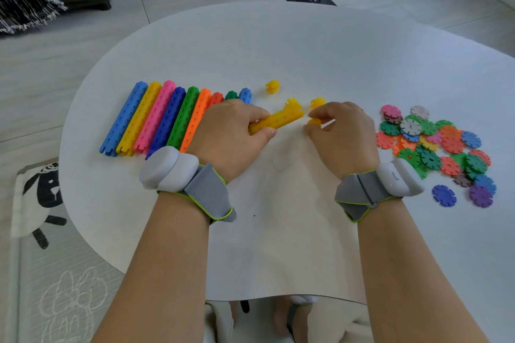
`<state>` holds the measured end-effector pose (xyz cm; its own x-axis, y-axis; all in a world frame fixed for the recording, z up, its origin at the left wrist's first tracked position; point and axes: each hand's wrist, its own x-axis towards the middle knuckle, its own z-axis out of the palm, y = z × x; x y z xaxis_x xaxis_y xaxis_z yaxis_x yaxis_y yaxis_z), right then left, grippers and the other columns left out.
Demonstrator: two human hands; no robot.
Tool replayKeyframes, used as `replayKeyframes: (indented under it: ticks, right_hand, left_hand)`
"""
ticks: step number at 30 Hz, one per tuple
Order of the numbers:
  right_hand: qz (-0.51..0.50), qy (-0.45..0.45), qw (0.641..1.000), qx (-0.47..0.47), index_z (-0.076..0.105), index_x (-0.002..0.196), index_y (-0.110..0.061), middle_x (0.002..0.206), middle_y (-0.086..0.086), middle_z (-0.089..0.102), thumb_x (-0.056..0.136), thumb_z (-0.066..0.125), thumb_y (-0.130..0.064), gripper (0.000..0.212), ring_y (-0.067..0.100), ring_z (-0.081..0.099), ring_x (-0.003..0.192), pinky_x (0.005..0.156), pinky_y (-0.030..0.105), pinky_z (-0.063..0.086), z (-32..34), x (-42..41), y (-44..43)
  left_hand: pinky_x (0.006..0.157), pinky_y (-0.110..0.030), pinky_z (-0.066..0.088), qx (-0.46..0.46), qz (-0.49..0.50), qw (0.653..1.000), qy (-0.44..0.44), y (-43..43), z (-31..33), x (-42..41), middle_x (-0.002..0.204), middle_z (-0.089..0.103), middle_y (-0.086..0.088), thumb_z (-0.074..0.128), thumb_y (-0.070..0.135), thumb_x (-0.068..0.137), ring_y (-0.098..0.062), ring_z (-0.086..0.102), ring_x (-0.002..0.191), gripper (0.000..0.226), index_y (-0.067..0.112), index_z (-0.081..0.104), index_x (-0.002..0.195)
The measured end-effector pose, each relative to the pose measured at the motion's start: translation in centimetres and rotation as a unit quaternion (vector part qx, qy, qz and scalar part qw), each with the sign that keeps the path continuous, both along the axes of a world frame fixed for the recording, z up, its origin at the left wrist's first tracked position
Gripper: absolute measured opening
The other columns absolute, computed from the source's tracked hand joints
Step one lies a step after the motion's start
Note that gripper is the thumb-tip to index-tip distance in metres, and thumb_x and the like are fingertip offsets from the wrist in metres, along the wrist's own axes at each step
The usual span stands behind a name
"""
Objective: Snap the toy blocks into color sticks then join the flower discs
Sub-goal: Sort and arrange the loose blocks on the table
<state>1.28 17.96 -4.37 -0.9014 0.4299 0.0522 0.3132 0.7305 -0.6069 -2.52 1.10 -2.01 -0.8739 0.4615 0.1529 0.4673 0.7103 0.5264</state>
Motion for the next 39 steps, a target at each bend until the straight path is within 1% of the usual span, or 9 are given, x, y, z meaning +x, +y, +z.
replayKeyframes:
  ticks: [4, 7, 14, 18, 25, 29, 34, 37, 39]
  right_hand:
    - [-0.033, 0.077, 0.985, -0.153, 0.07, 0.105, -0.014, 0.11, 0.005, 0.057, 0.09, 0.054, -0.01, 0.023, 0.021, 0.067, 0.085, 0.083, 0.037, 0.055, 0.3, 0.0, 0.1]
    - [-0.043, 0.108, 0.949, -0.294, 0.065, 0.104, -0.011, 0.109, 0.012, 0.058, 0.095, 0.047, -0.002, 0.022, 0.016, 0.069, 0.075, 0.067, 0.03, 0.058, 0.9, 0.3, 0.0]
    - [-0.029, 0.131, 0.911, -0.391, 0.067, 0.085, -0.012, 0.078, 0.01, 0.069, 0.087, 0.063, -0.003, 0.01, 0.012, 0.062, 0.063, 0.063, 0.023, 0.05, 1.7, 0.8, 0.4]
    - [-0.004, 0.12, 0.902, -0.414, 0.071, 0.087, -0.016, 0.079, 0.004, 0.071, 0.088, 0.063, -0.006, 0.013, 0.011, 0.066, 0.071, 0.068, 0.022, 0.053, 1.8, 1.0, 0.3]
    - [-0.021, 0.133, 0.854, -0.503, 0.07, 0.087, -0.005, 0.084, 0.014, 0.071, 0.085, 0.064, 0.001, 0.008, 0.021, 0.069, 0.081, 0.077, 0.03, 0.057, 1.9, 1.0, -0.1]
    - [-0.019, 0.135, 0.85, -0.508, 0.071, 0.085, -0.006, 0.08, 0.011, 0.072, 0.084, 0.066, -0.001, 0.007, 0.022, 0.07, 0.08, 0.076, 0.031, 0.057, 1.7, 0.9, -0.1]
    - [-0.02, 0.128, 0.892, -0.434, 0.071, 0.09, -0.013, 0.088, 0.008, 0.073, 0.092, 0.058, -0.012, 0.013, 0.021, 0.07, 0.074, 0.061, 0.027, 0.055, 1.6, 0.6, 0.0]
    - [-0.081, 0.163, 0.939, -0.293, 0.067, 0.099, -0.015, 0.094, 0.004, 0.069, 0.093, 0.053, -0.011, 0.016, 0.015, 0.066, 0.058, 0.052, 0.027, 0.051, 0.8, 0.1, 0.3]
    - [-0.082, 0.13, 0.976, -0.155, 0.064, 0.114, -0.018, 0.113, 0.001, 0.063, 0.09, 0.056, -0.012, 0.025, 0.013, 0.065, 0.061, 0.06, 0.025, 0.052, 0.0, -0.3, 0.5]
  left_hand:
    - [0.066, -0.024, 0.022, 0.003, -0.001, 1.0, 0.003, 0.0, 0.0, -0.1, 0.088, 0.058, -0.006, 0.058, 0.034, 0.089, -0.015, 0.042, 0.08, 0.025, 0.02, 0.069, 0.105]
    - [0.066, -0.023, 0.022, 0.006, -0.008, 1.0, 0.002, 0.0, 0.0, 0.0, 0.087, 0.057, -0.003, 0.058, 0.034, 0.089, -0.013, 0.041, 0.081, 0.025, 0.021, 0.068, 0.107]
    - [0.067, -0.021, 0.021, 0.006, -0.013, 1.0, -0.006, 0.1, -0.1, -0.1, 0.086, 0.053, -0.002, 0.059, 0.032, 0.088, -0.014, 0.041, 0.081, 0.024, 0.022, 0.068, 0.108]
    - [0.067, -0.022, 0.022, 0.011, -0.02, 1.0, -0.004, 0.2, 0.0, 0.0, 0.086, 0.055, -0.005, 0.059, 0.031, 0.088, -0.015, 0.041, 0.081, 0.023, 0.02, 0.069, 0.106]
    - [0.066, -0.02, 0.021, 0.014, -0.018, 1.0, 0.003, 0.2, 0.0, 0.1, 0.086, 0.054, -0.004, 0.059, 0.03, 0.088, -0.015, 0.041, 0.081, 0.023, 0.02, 0.069, 0.107]
    - [0.064, -0.022, 0.019, 0.008, -0.024, 1.0, 0.018, 0.3, 0.1, 0.4, 0.083, 0.054, -0.004, 0.057, 0.03, 0.089, -0.015, 0.04, 0.079, 0.022, 0.018, 0.07, 0.104]
    - [0.064, -0.023, 0.019, 0.0, -0.012, 1.0, 0.025, 0.5, -0.1, 0.3, 0.082, 0.053, -0.004, 0.056, 0.032, 0.09, -0.016, 0.041, 0.078, 0.023, 0.018, 0.07, 0.101]
    - [0.064, -0.023, 0.019, 0.011, -0.004, 1.0, 0.026, 0.6, -0.2, 0.0, 0.08, 0.053, -0.005, 0.056, 0.036, 0.089, -0.016, 0.04, 0.076, 0.026, 0.016, 0.071, 0.098]
    - [0.063, -0.023, 0.018, 0.01, 0.0, 1.0, 0.022, 0.5, -0.2, 0.0, 0.08, 0.054, -0.006, 0.056, 0.037, 0.089, -0.016, 0.039, 0.076, 0.026, 0.017, 0.071, 0.097]
